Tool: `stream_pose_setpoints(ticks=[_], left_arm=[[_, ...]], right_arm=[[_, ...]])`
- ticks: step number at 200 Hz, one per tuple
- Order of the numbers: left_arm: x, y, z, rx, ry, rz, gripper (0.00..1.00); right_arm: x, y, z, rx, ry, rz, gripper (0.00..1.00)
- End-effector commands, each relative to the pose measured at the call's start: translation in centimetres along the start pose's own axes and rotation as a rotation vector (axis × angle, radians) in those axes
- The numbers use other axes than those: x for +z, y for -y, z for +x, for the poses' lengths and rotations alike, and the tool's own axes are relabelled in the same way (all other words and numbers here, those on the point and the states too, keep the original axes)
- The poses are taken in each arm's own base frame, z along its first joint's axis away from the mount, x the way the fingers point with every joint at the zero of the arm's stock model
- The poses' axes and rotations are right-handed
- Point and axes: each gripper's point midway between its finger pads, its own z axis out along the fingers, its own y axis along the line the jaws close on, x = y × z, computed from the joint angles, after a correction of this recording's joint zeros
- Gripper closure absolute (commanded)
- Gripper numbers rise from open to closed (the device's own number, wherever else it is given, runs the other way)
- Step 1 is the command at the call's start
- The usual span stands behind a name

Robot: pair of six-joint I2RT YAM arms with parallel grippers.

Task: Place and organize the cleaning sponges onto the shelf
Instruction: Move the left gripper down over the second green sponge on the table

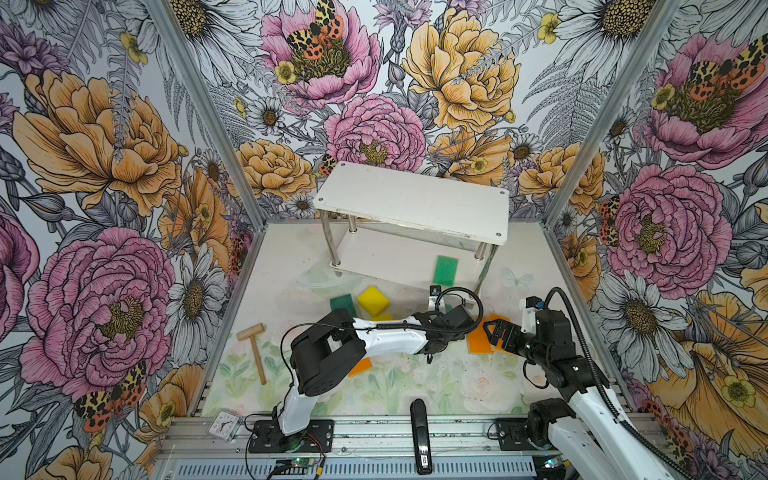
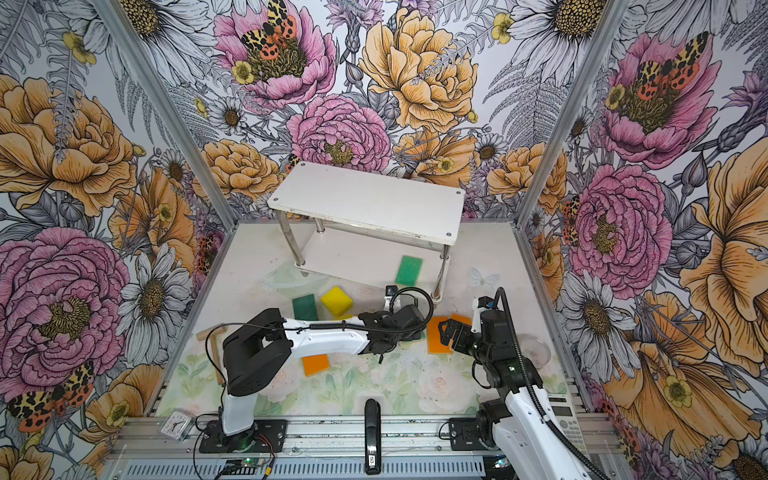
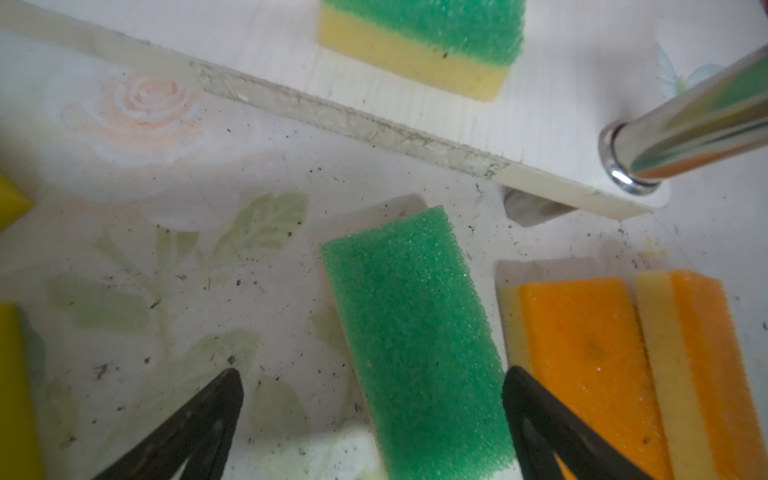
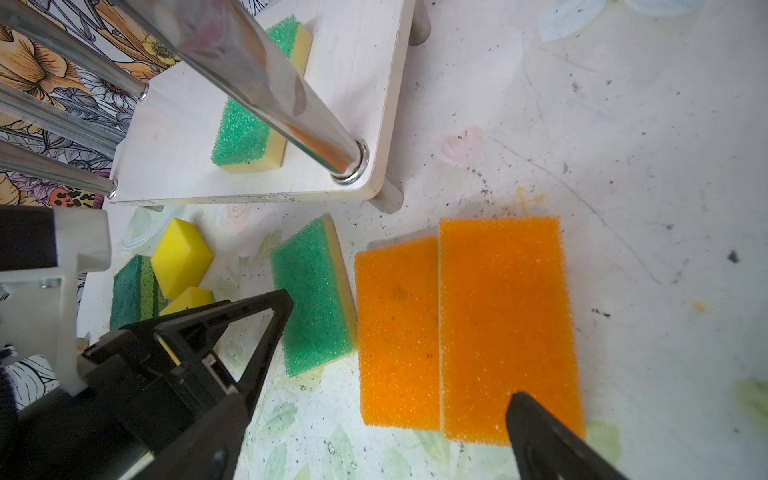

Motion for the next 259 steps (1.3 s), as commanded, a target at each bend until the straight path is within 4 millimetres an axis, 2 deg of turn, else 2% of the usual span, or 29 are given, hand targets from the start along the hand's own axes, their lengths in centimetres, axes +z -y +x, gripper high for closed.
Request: stream_pose_setpoints(ticks=[1, 46, 100, 163, 187, 238, 259], left_arm=[[0.0, -0.1, 0.9, -0.007, -0.038, -0.042, 0.01], [-0.1, -1.6, 2.0, 0.074, -0.066, -0.144, 0.01], [-0.3, -5.2, 3.4, 0.128, -0.081, -0.280, 0.01], [-3.1, -9.2, 1.2, 0.185, -0.002, -0.456, 0.01], [-3.7, -8.6, 0.9, 0.185, 0.010, -0.436, 0.01], [-5.0, -4.0, 0.3, 0.137, 0.039, -0.329, 0.01], [-5.1, -3.8, 0.4, 0.068, 0.051, -0.321, 0.01]], right_arm=[[0.1, -0.4, 0.1, -0.020, 0.007, -0.025, 0.00], [0.2, -0.3, 0.2, -0.020, 0.003, -0.021, 0.00], [0.3, 0.1, 0.5, -0.013, 0.003, -0.014, 0.00], [0.3, 0.2, 0.5, -0.010, 0.001, -0.009, 0.00], [0.3, 0.2, 0.5, -0.011, 0.001, -0.008, 0.00], [0.4, 0.2, 0.6, -0.011, -0.001, -0.009, 0.00], [0.3, 0.2, 0.7, -0.010, -0.002, -0.012, 0.00]])
